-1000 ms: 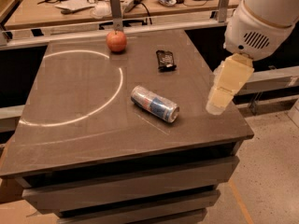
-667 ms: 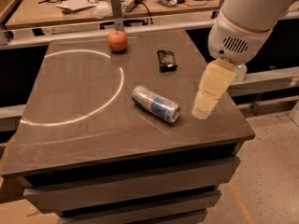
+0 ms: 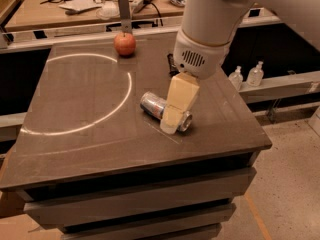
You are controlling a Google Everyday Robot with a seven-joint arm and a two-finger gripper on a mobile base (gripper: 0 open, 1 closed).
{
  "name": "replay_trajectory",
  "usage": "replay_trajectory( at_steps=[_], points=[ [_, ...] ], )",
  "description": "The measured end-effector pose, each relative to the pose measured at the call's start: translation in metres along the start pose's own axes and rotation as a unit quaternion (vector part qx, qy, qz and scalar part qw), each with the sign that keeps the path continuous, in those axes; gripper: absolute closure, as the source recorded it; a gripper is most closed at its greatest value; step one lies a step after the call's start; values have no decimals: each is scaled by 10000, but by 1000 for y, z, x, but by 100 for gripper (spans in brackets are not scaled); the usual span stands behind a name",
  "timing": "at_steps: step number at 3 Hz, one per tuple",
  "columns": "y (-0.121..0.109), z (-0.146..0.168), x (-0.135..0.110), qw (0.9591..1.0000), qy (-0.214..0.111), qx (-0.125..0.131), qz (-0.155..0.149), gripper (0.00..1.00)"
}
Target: Place redbull can upright
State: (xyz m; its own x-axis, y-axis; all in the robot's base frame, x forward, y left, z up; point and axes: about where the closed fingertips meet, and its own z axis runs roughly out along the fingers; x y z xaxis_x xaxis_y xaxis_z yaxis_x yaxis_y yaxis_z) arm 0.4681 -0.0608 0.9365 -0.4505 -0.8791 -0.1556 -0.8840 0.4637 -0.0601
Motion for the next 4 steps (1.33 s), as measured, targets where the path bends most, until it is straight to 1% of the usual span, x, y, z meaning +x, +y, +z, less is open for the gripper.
replay_trajectory(
  at_steps=[1,2,3,4],
  points=[
    [6,30,-35,9996,93,197,177,0],
    [5,56,-51,9991,234,149,322,0],
    [-1,78,-67,9981,291,42,545,0],
    [-14,91,-82,9971,269,29,709,0]
  ],
)
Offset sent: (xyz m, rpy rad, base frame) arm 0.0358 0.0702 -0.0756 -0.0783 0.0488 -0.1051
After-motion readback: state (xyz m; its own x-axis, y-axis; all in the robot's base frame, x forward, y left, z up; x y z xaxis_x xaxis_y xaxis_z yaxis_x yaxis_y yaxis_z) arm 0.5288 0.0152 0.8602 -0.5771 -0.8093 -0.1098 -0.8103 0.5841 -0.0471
